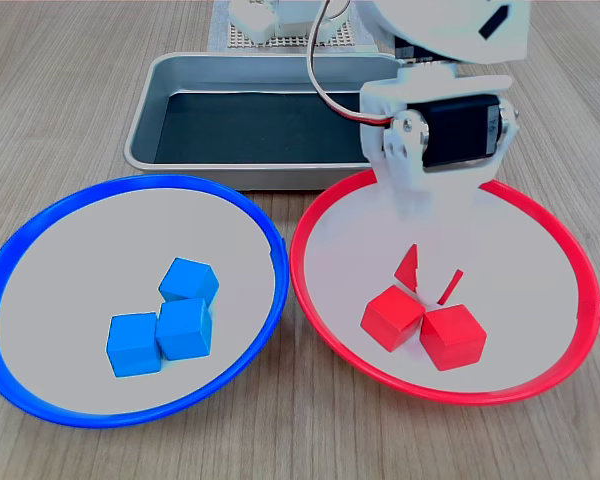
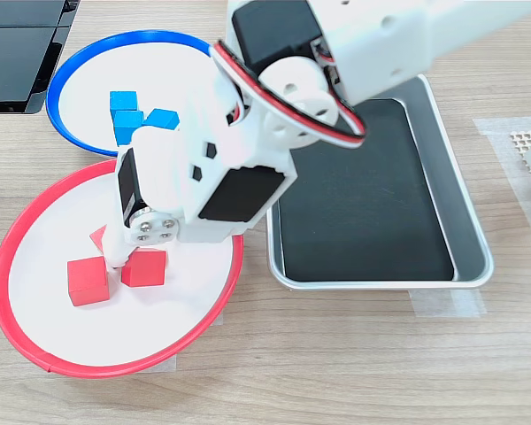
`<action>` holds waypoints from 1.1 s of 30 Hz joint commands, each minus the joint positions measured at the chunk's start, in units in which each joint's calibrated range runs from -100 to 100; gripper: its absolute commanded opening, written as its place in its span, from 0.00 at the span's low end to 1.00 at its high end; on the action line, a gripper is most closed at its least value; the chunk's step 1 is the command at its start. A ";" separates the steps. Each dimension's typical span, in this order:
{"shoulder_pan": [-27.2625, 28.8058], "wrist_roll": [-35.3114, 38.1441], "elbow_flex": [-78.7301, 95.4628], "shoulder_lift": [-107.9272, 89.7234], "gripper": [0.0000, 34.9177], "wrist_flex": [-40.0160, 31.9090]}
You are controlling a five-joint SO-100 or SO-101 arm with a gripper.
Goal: Relocate any red block in the blue dish to the red dish, correcting any misplacement.
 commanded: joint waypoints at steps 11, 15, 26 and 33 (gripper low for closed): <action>-1.29 -0.63 -4.76 0.05 0.30 1.81; -1.29 -0.63 -4.85 -0.46 0.30 2.55; -1.20 -0.54 -6.86 -5.15 0.36 6.68; -0.25 0.68 -6.58 -13.42 0.35 9.07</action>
